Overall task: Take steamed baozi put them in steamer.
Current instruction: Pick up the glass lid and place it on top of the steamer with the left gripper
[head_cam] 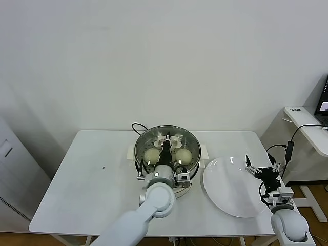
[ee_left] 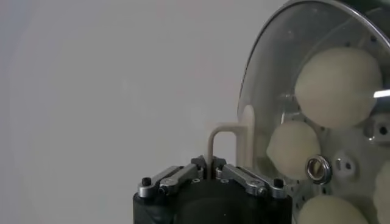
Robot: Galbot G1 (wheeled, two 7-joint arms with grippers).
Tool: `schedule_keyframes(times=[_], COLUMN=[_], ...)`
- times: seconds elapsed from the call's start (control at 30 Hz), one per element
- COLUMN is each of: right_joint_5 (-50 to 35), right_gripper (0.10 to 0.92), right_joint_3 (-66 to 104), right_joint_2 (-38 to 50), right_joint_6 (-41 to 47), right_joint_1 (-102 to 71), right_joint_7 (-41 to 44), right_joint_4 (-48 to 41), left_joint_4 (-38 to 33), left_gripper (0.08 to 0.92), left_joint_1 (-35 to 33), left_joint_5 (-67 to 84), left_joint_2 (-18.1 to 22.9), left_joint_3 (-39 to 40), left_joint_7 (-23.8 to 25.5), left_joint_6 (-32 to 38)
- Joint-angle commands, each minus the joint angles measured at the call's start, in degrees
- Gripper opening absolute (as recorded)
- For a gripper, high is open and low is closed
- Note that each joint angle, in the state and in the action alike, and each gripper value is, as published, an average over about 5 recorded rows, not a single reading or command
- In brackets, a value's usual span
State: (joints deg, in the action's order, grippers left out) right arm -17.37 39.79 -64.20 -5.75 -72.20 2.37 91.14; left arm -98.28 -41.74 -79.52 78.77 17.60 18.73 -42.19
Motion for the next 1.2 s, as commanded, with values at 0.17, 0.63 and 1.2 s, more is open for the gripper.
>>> schedule_keyframes(times=[0.17, 0.63, 1.2], right_joint_5=[0.25, 0.38, -7.66], right_gripper=[0.823, 0.823, 0.823], right_joint_3=[0.23, 0.07, -1.67], right_joint_2=[-0.35, -0.77, 0.7], right_joint_6=[-0.14, -0.15, 1.67], right_joint_1=[-0.17, 0.26, -1.27], right_joint_7=[0.09, 0.12, 1.92], right_joint_4=[-0.03, -0.15, 2.93], left_joint_4=[0.52, -21.01, -25.06], left_gripper=[0.121, 0.411, 0.819], left_joint_1=[-0.86, -7.99, -18.44], left_joint_5=[1.4, 27.18, 124.95], left_joint_2=[0.3, -6.35, -13.89], left_joint_3=[-0.75, -6.5, -54.63], left_joint_7=[-1.12, 1.6, -14.42], left_joint_6=[-1.76, 0.56, 12.29])
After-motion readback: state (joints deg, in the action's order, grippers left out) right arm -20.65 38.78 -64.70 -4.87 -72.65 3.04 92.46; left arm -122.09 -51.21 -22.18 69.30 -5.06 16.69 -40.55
